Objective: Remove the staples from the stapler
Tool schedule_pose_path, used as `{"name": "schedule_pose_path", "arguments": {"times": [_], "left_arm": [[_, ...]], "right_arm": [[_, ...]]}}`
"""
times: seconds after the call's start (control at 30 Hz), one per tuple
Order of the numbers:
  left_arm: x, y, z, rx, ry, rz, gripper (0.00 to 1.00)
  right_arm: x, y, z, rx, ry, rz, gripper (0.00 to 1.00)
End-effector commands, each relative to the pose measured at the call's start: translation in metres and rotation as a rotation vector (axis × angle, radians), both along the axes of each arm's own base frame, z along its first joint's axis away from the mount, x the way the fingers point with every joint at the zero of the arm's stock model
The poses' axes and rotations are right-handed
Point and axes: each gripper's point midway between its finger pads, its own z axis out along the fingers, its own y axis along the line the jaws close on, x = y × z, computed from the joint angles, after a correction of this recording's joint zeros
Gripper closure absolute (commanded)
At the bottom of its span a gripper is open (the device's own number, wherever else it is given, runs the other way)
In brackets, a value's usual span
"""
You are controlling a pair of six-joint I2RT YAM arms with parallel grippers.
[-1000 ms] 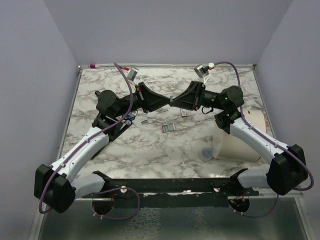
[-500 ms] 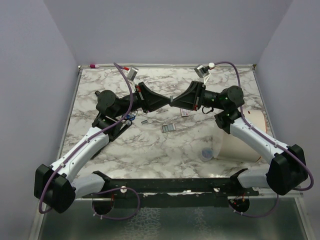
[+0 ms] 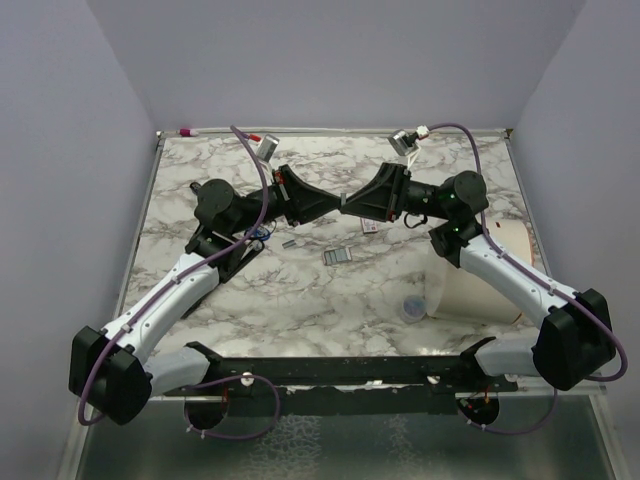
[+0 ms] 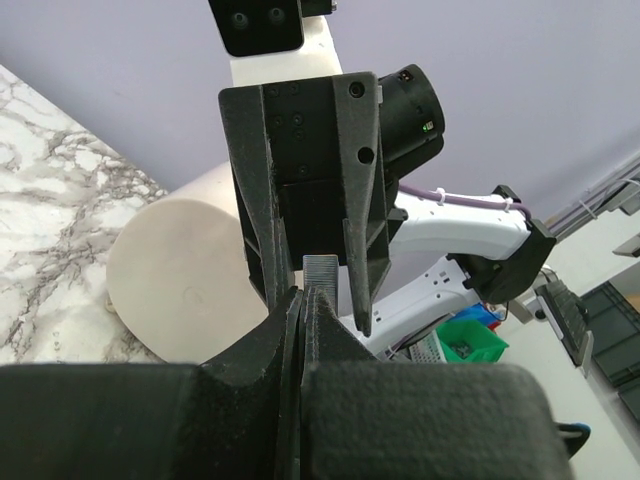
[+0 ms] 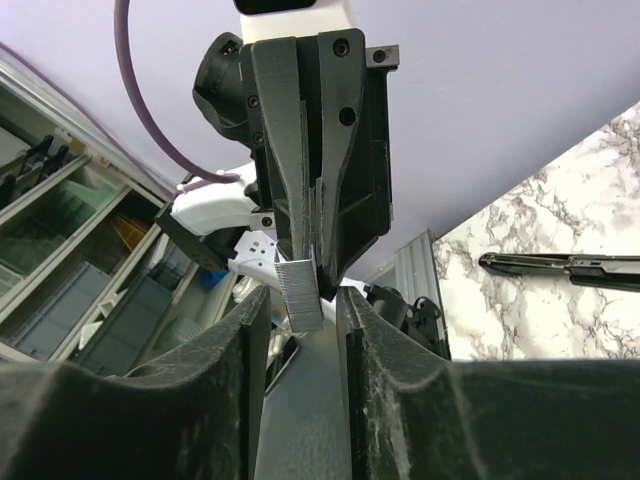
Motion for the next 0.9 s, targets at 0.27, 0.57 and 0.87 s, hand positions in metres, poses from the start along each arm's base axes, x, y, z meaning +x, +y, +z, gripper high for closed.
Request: {"name": "schedule_pose_path", "arguments": {"times": [0.27, 0.57, 0.87], "left_arm": [[-0.003, -0.002, -0.009, 0.006, 0.000, -0.036, 1.00], [-0.006, -0.004, -0.012, 0.003, 0.007, -0.067, 1.00], [-0.008, -0.005, -0.016, 0.002, 0.018, -0.082, 1.00]], "right_arm": [[0.000, -0.011, 0.019, -0.001, -0.080, -0.029, 0.59], [0.003, -0.009, 0.022, 0.008, -0.094, -0.018, 0.62], [0.005, -0.008, 0.021, 0.014, -0.093, -0.007, 0.70]]}}
